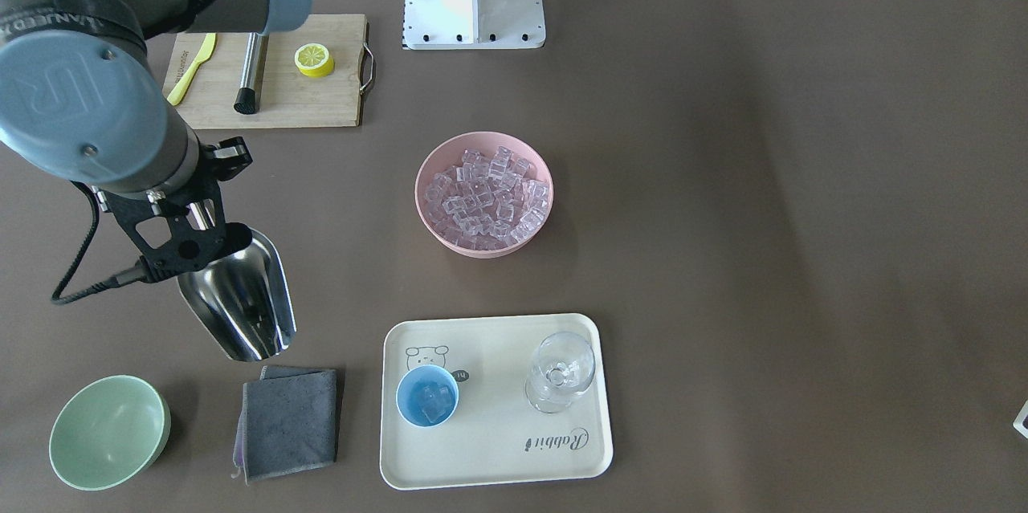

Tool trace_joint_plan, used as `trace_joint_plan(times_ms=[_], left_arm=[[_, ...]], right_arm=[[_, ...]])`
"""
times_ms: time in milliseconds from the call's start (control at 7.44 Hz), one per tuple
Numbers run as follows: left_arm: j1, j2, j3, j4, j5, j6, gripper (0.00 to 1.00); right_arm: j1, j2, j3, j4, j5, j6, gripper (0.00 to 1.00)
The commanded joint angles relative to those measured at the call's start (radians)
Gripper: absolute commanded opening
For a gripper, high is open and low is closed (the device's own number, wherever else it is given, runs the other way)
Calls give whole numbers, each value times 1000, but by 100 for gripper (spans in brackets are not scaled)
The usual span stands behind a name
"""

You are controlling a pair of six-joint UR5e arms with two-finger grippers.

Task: Put ice in cup with scoop
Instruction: 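Carry the empty scoop back toward its spot near the lemons with the right gripper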

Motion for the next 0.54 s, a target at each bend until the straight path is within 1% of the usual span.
trace_joint_plan(times_ms=[0, 134, 269, 403], left_arm=[[-4, 9, -33, 12, 6, -3, 98], [-9, 12, -56, 13, 6, -33, 98], [-8, 12, -85, 46, 6, -91, 98], [-1, 14, -79, 56, 7, -86, 98]], right_arm=[[22, -317, 390, -8, 4, 156, 0], [23, -422, 479, -1, 9, 220, 0], [22, -528, 541, 37, 33, 269, 0], [22, -627, 566, 116, 65, 317, 0]])
